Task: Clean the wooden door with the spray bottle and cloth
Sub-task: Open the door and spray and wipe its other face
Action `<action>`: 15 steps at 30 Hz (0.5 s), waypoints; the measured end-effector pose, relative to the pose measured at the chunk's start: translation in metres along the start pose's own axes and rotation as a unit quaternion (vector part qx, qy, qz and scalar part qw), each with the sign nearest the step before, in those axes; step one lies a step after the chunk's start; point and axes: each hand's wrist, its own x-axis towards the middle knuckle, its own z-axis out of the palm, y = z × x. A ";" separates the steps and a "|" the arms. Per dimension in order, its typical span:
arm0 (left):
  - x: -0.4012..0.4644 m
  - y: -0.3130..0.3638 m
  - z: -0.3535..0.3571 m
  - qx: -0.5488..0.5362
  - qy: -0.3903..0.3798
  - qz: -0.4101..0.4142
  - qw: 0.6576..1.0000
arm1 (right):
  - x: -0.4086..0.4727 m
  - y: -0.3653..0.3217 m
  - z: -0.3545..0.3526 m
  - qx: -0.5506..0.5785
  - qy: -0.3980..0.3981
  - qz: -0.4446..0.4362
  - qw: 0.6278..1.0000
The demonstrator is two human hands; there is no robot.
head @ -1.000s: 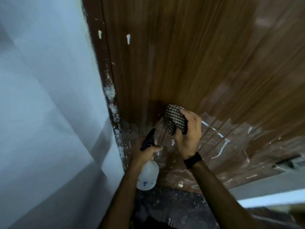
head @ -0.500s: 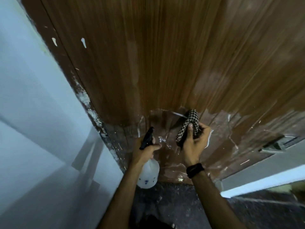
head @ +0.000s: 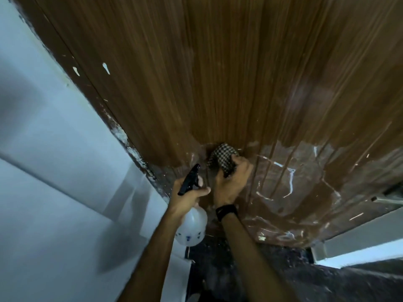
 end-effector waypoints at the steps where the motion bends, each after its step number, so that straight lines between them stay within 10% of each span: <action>1: 0.001 0.002 -0.004 0.005 0.001 0.002 1.000 | -0.009 0.004 0.003 -0.009 -0.031 0.008 0.999; 15: 0.008 0.004 -0.059 0.001 -0.015 0.045 0.999 | -0.008 -0.028 0.051 -0.087 -0.065 -0.155 0.982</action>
